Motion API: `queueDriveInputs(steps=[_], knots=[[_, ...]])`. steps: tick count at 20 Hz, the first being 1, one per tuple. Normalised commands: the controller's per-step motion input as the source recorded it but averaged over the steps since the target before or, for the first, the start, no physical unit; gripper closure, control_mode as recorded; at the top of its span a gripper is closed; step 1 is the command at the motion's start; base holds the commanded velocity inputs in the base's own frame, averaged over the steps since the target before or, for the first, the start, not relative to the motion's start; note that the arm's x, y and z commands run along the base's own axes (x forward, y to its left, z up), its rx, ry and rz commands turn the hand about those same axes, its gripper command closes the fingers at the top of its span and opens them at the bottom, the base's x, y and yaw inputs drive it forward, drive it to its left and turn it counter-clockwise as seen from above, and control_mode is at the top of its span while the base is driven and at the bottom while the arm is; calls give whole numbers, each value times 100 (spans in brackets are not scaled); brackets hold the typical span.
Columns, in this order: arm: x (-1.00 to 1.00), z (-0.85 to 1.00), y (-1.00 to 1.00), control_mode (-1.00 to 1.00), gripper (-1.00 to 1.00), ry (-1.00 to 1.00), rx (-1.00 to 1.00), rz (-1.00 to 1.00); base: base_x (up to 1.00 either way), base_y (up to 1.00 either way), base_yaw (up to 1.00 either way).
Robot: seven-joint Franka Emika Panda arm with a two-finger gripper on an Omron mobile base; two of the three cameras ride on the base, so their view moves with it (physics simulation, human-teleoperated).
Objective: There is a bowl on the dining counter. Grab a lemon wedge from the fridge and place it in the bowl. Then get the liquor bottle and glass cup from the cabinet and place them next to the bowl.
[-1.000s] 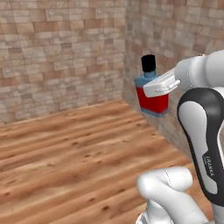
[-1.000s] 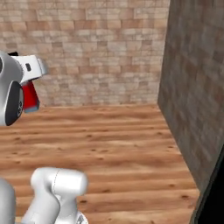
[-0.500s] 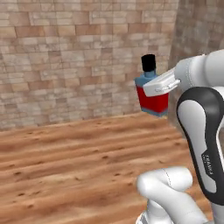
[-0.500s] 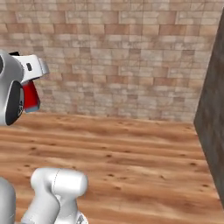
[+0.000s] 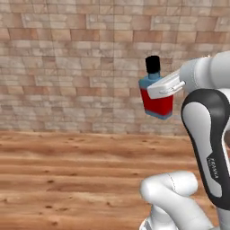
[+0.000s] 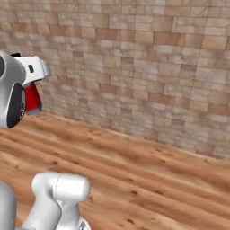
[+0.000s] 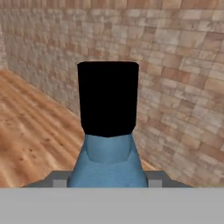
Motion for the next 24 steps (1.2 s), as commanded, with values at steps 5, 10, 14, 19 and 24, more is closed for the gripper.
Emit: queueDriveInputs(steps=[5,10,14,19,24], knots=[[0,0,0,100,100,0,0,0,100,6,54],[0,0,0,100,100,0,0,0,100,0,54],[0,0,0,100,100,0,0,0,100,0,54],[0,0,0,100,100,0,0,0,100,2,50],[0,0,0,100,100,0,0,0,100,4,45]])
